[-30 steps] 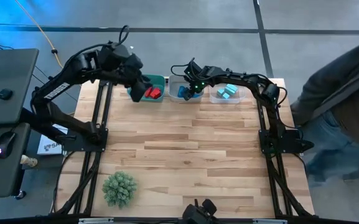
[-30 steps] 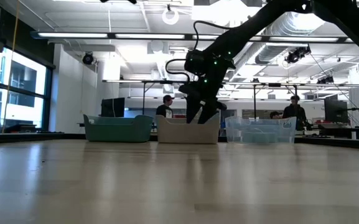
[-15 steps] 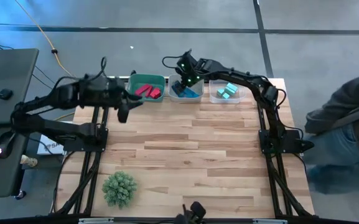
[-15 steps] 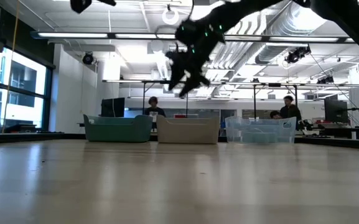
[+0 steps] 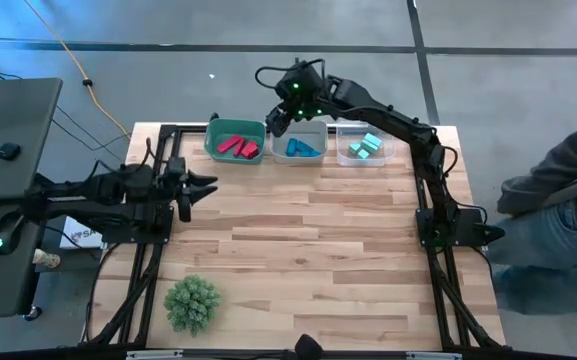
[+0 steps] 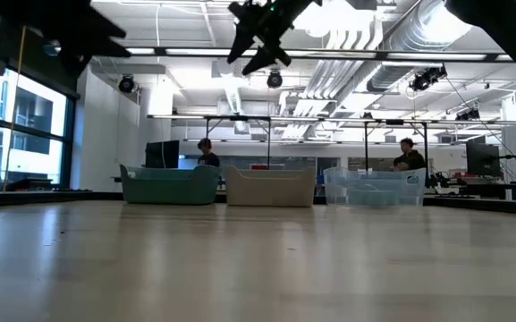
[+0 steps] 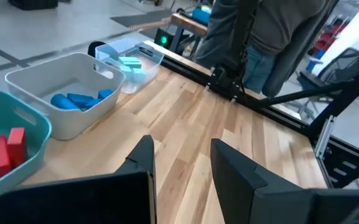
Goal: Sort & place blocks by color
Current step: Return to Home Position
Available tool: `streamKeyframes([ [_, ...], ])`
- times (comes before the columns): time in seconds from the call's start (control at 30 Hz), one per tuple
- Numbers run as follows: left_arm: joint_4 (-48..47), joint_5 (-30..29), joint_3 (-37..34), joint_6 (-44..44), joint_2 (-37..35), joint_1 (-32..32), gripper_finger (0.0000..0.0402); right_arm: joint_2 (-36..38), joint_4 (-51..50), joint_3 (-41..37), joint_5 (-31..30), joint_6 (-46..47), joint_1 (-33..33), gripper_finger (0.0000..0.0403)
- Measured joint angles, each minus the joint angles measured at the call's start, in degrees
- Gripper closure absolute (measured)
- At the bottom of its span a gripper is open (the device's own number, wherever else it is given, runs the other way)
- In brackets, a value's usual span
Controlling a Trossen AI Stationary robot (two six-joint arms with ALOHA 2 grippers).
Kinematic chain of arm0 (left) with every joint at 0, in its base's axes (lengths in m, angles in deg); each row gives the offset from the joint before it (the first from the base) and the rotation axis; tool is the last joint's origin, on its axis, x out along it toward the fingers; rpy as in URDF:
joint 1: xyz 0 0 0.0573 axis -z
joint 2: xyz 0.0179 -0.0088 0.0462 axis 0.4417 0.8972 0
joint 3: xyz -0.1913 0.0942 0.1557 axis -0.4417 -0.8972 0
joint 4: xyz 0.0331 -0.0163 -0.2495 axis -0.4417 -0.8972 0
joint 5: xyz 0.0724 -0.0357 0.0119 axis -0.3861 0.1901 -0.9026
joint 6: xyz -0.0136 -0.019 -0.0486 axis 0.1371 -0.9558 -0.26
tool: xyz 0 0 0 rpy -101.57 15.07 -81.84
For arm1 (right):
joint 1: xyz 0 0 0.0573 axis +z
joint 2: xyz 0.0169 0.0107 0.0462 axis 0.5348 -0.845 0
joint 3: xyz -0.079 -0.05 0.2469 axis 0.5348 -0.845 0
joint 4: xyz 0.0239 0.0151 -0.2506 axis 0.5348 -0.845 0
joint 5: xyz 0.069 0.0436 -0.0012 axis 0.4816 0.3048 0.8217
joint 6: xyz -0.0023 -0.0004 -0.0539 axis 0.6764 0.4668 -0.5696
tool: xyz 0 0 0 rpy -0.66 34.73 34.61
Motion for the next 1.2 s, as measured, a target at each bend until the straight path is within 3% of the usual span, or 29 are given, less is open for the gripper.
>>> streamKeyframes([
  [0.23,4.17,-0.34,-11.62,1.17,-11.79,1.95,0.0326,0.04,-3.54,3.38,-2.84,0.30,1.11,0.0171],
  [0.53,8.02,-0.33,-20.53,5.10,-22.40,2.47,0.0326,0.02,-3.99,3.43,-3.10,1.41,2.82,0.0171],
  [0.73,10.29,-0.33,-24.39,5.28,-22.30,2.45,0.0326,0.02,-3.97,3.43,-1.78,1.95,3.92,0.0171],
  [1.2,8.91,-0.07,-24.07,2.61,-21.97,2.45,0.0326,3.84,-5.58,3.40,-1.64,-6.50,6.08,0.0171],
])
